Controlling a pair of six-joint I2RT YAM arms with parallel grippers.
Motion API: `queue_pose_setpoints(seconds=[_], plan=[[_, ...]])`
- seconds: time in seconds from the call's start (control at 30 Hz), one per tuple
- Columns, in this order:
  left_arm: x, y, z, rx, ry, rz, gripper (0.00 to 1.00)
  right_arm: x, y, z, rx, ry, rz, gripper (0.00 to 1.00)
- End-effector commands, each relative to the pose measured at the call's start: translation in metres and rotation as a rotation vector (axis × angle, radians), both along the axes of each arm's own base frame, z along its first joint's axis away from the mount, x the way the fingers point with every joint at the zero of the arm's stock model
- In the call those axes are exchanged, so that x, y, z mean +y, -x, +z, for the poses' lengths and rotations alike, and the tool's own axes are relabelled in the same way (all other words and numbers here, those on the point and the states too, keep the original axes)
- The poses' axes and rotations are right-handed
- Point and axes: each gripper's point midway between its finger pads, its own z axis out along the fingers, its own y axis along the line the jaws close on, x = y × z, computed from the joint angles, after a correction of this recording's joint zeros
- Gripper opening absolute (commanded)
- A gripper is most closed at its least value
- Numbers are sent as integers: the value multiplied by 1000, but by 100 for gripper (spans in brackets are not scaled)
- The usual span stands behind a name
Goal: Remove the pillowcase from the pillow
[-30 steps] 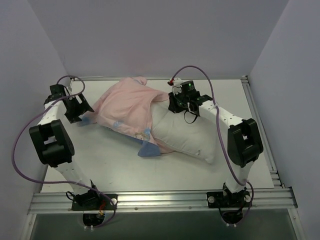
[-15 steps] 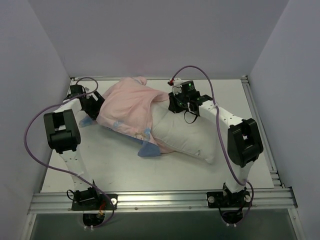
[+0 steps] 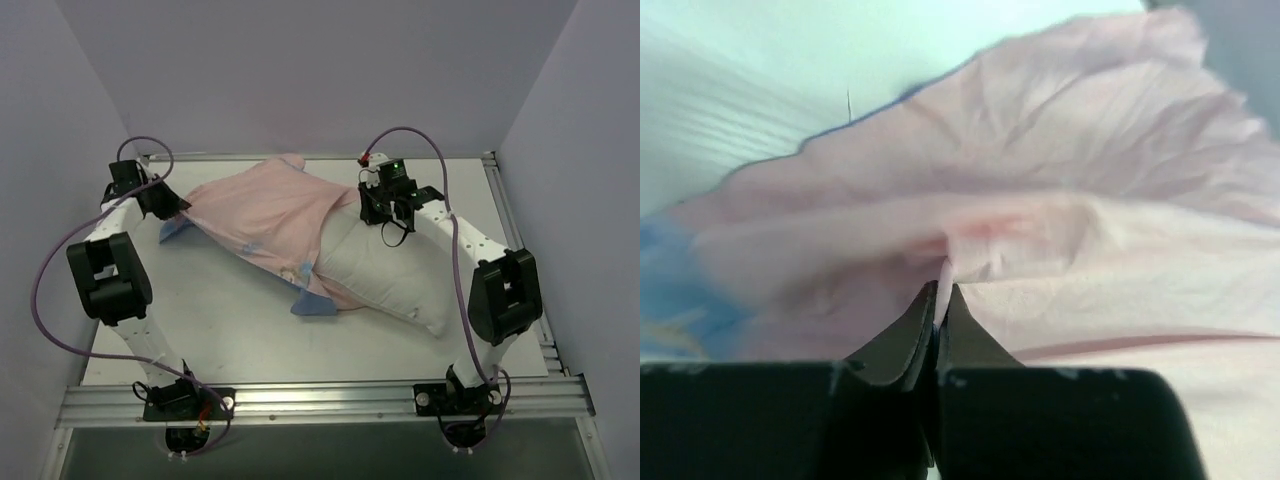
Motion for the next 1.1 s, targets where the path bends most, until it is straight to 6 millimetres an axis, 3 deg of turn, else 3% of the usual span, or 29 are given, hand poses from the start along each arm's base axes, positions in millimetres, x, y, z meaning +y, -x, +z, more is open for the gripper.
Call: queue_pose_setpoints(seconds=[0.0,0.07,0.1,0.17,0.2,0.3,0.33,0.43,0.47,0.53,0.57,0.63,0.67,0.8,1.07], plan=[[55,-23,110,-290,-197,78,2,-76,37,-15,128,263,-166,0],[65,-20,134,-334,-261,83,2,-84,39,-11,126,294,-190,0],[68,-17,160,-376,-296,90,2,-85,40,-3,111,291,-196,0],[77,-12,185,-417,-373,108,2,-88,40,8,89,288,-206,0],[78,-4,209,-453,-405,117,2,-89,37,25,52,277,-218,0],[85,15,279,-565,-498,138,2,-109,37,43,28,327,-264,0],[86,22,319,-637,-526,149,2,-117,40,45,43,360,-266,0],[92,47,375,-703,-537,162,2,-142,50,35,88,442,-316,0],[91,61,419,-787,-575,177,2,-146,53,33,98,458,-332,0],[98,73,446,-820,-604,194,2,-160,59,27,118,500,-373,0],[95,93,491,-917,-653,216,2,-164,60,25,126,512,-384,0],[105,105,513,-943,-706,266,2,-174,61,22,139,544,-411,0],[101,123,543,-1017,-740,290,2,-178,62,20,146,561,-423,0],[118,145,571,-1079,-780,371,2,-204,64,15,173,620,-493,0],[157,171,577,-1067,-813,474,2,-249,47,-3,220,620,-607,0]])
